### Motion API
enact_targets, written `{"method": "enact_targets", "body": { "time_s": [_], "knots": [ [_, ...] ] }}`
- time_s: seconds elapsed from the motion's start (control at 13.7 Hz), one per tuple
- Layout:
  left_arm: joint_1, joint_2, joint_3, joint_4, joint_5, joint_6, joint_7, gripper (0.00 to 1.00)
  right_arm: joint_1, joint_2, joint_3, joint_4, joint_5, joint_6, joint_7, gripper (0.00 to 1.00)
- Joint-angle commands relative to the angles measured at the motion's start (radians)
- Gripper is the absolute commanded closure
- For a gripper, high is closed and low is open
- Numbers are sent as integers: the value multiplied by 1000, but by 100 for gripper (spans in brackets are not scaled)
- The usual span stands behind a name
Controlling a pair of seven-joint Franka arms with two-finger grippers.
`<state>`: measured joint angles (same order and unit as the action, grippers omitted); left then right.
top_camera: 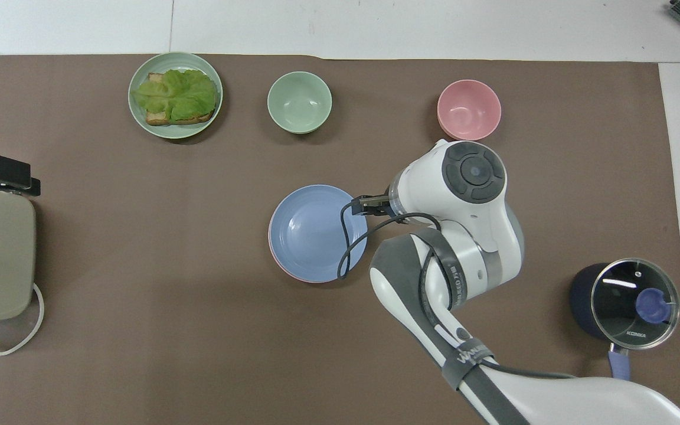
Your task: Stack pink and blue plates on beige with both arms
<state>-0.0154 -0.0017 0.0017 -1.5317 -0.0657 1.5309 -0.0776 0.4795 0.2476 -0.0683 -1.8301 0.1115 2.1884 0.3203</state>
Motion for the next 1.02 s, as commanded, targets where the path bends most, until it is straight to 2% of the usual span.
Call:
{"method": "enact_targets", "body": {
  "time_s": [0.0, 0.29, 0.51, 0.95],
  "knots": [
    [9, -7, -6, -8, 15, -5, 7, 0, -74, -80, 5, -9, -77, -53, -33, 0],
    [9, -7, -6, -8, 15, -5, 7, 0, -180, -160, 5, 55, -95, -211, -95, 0],
    [9, -7, -6, -8, 15, -5, 7, 0, -274, -246, 4, 55, -92, -297, -138, 0],
    [9, -7, -6, -8, 15, -5, 7, 0, -412, -346, 1, 66, -93, -496, -279, 0]
  ]
}}
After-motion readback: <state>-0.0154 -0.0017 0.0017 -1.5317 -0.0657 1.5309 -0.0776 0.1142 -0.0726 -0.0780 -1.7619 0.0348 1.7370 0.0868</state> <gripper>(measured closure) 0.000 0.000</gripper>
